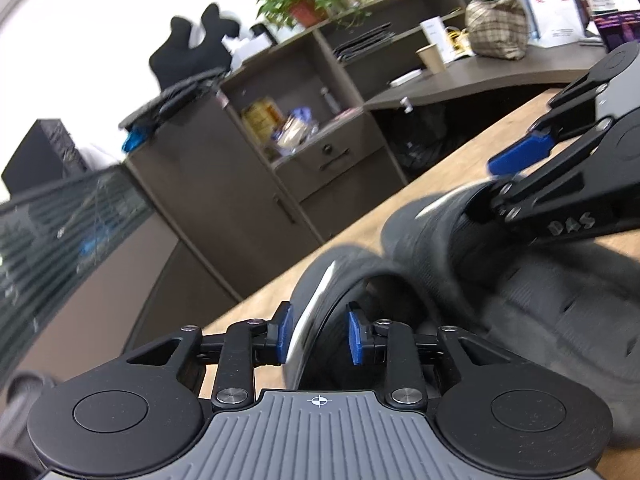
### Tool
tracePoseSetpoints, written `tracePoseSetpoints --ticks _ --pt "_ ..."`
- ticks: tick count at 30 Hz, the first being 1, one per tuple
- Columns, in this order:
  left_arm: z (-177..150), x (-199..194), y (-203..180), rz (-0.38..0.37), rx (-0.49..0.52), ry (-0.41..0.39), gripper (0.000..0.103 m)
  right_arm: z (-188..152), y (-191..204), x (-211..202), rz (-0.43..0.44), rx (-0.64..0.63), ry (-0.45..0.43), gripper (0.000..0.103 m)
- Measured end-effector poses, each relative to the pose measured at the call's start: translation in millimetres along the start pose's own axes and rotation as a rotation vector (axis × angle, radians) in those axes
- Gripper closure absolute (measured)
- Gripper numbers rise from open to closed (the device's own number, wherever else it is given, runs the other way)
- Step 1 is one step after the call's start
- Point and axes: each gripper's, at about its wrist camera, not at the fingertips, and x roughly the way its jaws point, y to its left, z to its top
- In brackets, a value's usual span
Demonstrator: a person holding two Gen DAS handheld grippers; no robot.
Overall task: Organize scattered shoes
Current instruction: 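Carry both held slippers across the table toward the circled marking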
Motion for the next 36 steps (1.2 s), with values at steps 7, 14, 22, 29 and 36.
tracePoseSetpoints --ticks 7,14,22,29,36 --pt "0.9 1.1 -0.1 -0.019 -0.019 -0.018 0.075 -1.7 1.0 0.6 -0.003 -0.005 -0.005 0.07" --pt "-1.0 2.0 -2.1 -0.024 -0.028 -0.026 0.075 0.0 -7.3 -1.9 0.007 -0.019 -0.005 0.071" --pt "1.5 6.7 -3.0 -0.017 -0.063 -0.026 0.075 -2.9 -22.5 -15.2 -0.025 -0.023 -0.02 0.072" --pt "4.0 9.4 -5.1 -0.004 -0.089 -0.023 0.075 -4.8 -54.5 -28.2 -0.072 -0.009 -0.034 0.072" --pt "5.5 17.5 -10.1 0.024 -0.09 0.0 0.075 -14.4 -98.8 -38.5 -0.111 0.008 -0.027 0.072"
